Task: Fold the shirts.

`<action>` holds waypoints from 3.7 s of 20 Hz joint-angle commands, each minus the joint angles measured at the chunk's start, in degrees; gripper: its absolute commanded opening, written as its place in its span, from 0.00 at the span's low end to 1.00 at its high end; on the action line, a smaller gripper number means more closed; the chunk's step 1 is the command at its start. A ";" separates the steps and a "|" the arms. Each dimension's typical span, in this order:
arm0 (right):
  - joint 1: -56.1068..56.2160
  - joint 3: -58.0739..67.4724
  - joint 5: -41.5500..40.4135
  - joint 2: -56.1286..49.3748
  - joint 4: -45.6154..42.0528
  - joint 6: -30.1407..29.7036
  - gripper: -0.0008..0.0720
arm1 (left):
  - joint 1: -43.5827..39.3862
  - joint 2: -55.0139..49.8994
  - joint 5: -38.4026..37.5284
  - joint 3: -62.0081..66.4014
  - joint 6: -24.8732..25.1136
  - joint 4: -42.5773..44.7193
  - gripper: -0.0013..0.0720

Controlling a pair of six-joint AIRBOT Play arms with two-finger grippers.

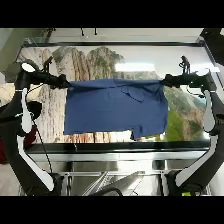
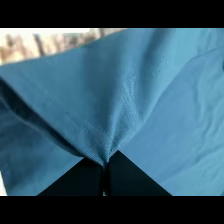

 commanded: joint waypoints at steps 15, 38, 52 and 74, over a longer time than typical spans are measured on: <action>0.09 0.04 3.23 -2.16 -9.22 3.63 0.12 | -3.21 -1.29 -1.51 0.55 -0.24 15.58 0.04; -23.85 -55.58 14.03 36.68 -7.08 6.25 0.56 | 4.31 25.07 7.50 -54.58 8.66 4.33 0.72; -23.52 -72.91 4.94 37.16 4.92 -8.55 0.70 | 1.42 25.11 -0.52 -45.27 9.79 2.51 0.03; -15.96 -61.53 18.16 42.05 17.79 -3.91 0.03 | 11.02 30.01 -8.55 -45.88 9.22 2.47 0.03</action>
